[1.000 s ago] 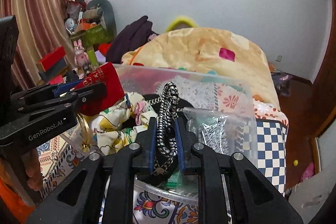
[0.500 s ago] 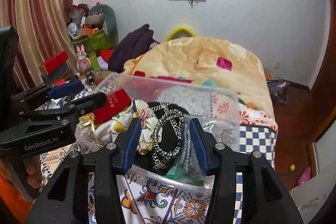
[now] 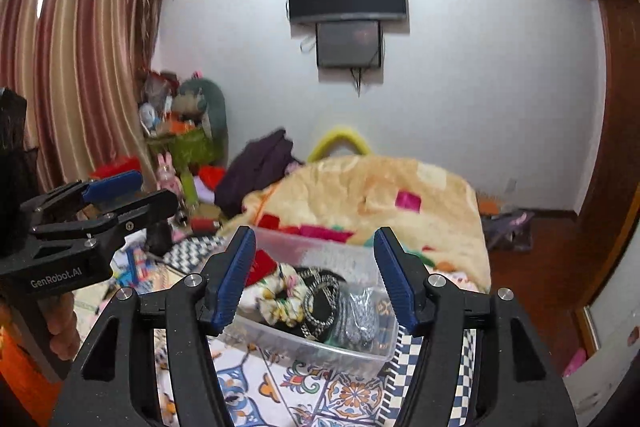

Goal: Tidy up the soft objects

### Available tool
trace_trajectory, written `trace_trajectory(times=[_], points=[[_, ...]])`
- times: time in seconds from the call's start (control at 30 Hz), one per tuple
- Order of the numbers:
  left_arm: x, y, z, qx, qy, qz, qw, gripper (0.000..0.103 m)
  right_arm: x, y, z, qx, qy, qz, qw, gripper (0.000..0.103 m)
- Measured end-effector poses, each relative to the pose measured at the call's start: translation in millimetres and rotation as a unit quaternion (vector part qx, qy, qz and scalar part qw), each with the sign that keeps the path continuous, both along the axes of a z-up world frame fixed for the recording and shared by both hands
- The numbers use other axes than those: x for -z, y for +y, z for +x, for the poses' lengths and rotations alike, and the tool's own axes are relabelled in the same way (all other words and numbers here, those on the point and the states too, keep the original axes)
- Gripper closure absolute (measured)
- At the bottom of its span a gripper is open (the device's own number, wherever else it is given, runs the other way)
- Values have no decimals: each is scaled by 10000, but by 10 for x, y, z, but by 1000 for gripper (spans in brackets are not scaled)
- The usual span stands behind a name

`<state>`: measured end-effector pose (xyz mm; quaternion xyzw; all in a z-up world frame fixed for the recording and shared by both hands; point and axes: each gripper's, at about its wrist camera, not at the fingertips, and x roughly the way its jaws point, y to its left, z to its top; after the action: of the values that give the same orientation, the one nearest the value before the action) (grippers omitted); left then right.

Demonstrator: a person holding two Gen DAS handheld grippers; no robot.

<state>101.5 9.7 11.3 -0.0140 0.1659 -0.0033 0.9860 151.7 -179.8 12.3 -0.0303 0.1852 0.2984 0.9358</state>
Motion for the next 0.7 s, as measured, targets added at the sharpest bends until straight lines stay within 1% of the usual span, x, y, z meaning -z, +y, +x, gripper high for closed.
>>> trace_trajectory(times=[0.03,0.1,0.13,0.17,0.2,0.23,0.3,0.37,0.47,0.57,0.7], points=[[-29,-3,-40,14,-48,-8,10000,31,-43,-34,-47,-10,-58,70,10000,44],[-97,-6,-135,65,-163,-47,9998,29,-102,-93,-128,-3,-170,193,9997,38],[-118,0,-177,89,-199,-58,9997,29,-128,-121,-171,10,-244,263,9994,30],[-140,-1,-216,104,-241,-67,9996,26,-157,-148,-215,23,-320,323,9990,27],[-157,1,-253,109,-278,-74,9995,17,-171,-161,-242,18,-349,336,9988,25],[-169,-3,-288,111,-330,-81,9994,14,-184,-172,-270,15,-388,355,9986,25],[-185,-20,-356,100,-411,-70,9991,12,-201,-177,-309,15,-443,382,9983,20],[-193,-32,-411,122,-452,-36,9989,11,-201,-171,-321,11,-479,403,9980,18],[-195,-35,-468,117,-500,-46,9987,4,-179,-170,-321,24,-467,463,9978,13],[-182,-30,-501,136,-500,-84,9986,2,-152,-192,-335,70,-448,538,9975,2],[-161,-29,-498,123,-474,-127,9987,1,-113,-205,-359,117,-437,563,9974,0]])
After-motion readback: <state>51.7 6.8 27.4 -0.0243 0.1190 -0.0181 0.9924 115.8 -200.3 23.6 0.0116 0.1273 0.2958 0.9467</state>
